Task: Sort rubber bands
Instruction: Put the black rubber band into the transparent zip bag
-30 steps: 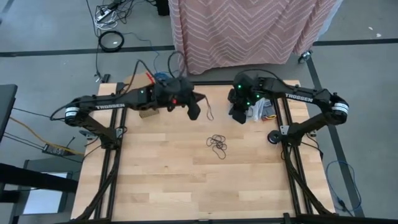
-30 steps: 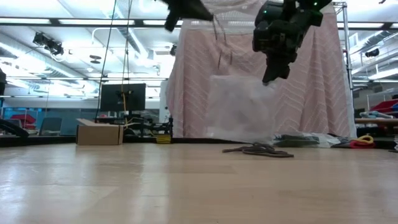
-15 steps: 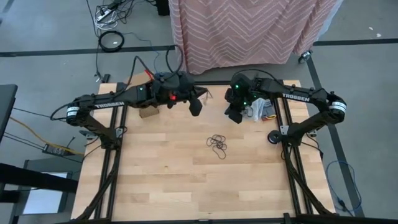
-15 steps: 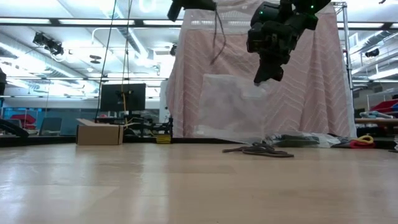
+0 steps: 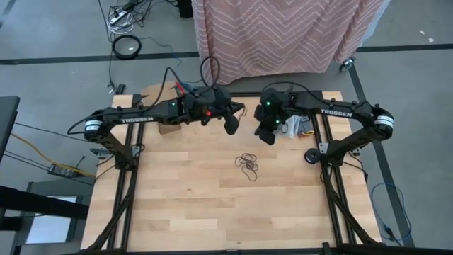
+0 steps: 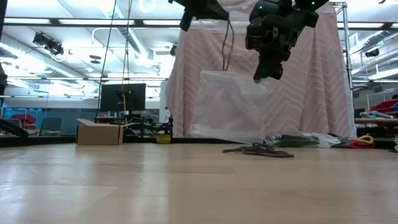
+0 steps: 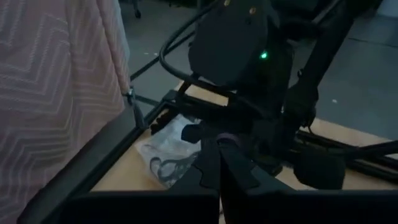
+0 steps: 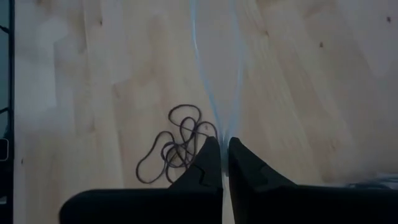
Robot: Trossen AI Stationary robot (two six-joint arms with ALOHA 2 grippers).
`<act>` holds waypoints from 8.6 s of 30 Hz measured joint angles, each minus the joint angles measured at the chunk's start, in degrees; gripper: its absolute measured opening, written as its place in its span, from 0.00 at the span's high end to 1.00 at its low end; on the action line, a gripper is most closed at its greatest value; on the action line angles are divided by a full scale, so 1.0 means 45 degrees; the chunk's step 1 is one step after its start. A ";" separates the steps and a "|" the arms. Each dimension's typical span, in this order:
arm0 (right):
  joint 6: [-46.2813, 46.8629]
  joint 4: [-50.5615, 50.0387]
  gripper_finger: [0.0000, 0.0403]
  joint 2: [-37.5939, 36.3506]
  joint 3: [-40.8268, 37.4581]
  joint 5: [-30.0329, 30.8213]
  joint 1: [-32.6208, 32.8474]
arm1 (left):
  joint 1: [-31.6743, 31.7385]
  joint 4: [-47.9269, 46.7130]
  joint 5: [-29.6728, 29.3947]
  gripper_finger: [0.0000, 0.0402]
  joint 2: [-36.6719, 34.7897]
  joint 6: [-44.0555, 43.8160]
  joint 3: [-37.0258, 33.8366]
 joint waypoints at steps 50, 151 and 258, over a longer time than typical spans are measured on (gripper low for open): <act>0.0317 0.0314 1.00 0.0000 0.0000 0.0051 -0.0130 | 0.0151 -0.0205 0.0141 1.00 0.0104 0.0609 0.0000; 0.4528 0.3297 1.00 -0.0005 0.0000 0.1847 -0.0747 | 0.1088 -0.0683 -0.2609 0.97 0.0369 0.1634 0.0005; 0.2273 0.0188 1.00 -0.1904 -0.1617 0.1002 -0.2099 | -0.0202 -0.4908 0.0779 1.00 0.2390 0.2100 0.2364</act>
